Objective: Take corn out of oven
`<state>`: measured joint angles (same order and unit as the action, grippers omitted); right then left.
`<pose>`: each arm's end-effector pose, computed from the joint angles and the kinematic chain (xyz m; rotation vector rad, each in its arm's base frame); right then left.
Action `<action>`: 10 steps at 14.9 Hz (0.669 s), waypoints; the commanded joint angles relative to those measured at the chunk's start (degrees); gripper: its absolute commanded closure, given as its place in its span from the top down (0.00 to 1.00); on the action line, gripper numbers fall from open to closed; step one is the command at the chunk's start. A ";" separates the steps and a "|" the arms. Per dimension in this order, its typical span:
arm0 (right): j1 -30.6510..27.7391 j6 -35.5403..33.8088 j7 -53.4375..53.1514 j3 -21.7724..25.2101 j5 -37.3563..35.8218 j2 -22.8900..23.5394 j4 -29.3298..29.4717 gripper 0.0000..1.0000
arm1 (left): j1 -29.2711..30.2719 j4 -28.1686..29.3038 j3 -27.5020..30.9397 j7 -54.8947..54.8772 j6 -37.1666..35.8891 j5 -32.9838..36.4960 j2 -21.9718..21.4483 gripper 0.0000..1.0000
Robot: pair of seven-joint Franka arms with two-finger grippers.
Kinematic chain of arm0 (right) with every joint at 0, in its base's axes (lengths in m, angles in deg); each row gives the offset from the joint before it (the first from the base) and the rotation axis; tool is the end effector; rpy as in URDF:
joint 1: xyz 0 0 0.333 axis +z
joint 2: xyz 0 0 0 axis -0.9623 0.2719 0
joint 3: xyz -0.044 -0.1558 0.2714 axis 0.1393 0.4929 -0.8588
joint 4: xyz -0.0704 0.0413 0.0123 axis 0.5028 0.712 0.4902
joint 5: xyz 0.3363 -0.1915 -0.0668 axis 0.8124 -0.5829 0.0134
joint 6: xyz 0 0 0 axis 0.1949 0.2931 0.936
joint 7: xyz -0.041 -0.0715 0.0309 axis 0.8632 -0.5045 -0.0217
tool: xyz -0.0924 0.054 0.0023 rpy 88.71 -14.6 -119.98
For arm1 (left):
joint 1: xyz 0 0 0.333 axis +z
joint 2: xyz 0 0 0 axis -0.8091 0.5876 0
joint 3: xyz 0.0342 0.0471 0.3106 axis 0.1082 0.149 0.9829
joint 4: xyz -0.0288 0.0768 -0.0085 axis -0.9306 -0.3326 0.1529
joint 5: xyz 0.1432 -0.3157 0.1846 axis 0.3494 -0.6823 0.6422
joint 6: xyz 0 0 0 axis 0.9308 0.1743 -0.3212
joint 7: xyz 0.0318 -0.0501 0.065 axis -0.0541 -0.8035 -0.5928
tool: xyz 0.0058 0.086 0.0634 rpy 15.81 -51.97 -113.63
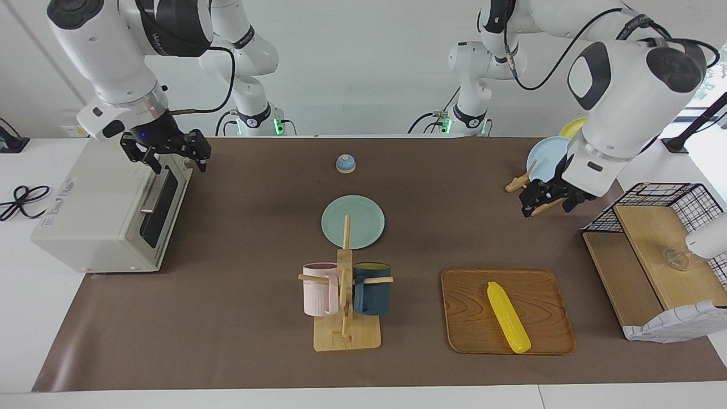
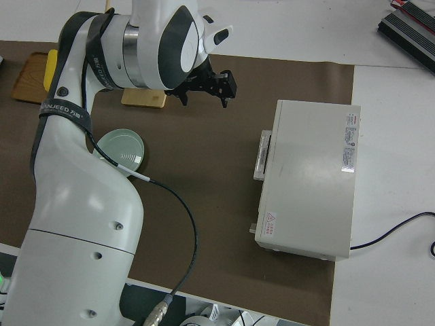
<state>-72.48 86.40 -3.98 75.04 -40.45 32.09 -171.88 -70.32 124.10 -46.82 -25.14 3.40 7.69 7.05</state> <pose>0.5629 -0.0022 0.5940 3.1336 0.0503 -0.0477 0.6279 -0.1070 0.6089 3.0964 0.0688 -0.0455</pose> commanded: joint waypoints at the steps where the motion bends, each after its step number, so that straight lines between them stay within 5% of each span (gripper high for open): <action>1: -0.51 -1.32 1.10 -0.50 -0.04 0.39 1.00 1.00 | -1.63 7.53 0.37 1.64 -3.01 2.06 -8.76 1.00; 4: -0.60 -1.32 1.10 -0.50 -0.04 0.30 1.00 1.00 | 3.70 14.20 -4.69 1.55 -4.51 2.33 -16.58 1.00; 6: -0.60 -1.24 1.10 -0.50 -0.04 0.30 1.00 1.00 | 9.43 15.80 -11.38 1.64 -7.05 3.28 -17.49 1.00; 10: -1.04 -1.32 1.19 -0.50 -0.04 0.30 0.91 1.00 | 11.47 23.08 -13.78 1.12 -4.45 3.65 -20.65 1.00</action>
<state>-72.52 86.39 -3.98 75.04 -40.45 32.09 -171.88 -60.09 140.76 -59.34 -23.92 -4.11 10.07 -10.51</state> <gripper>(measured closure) 0.000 0.000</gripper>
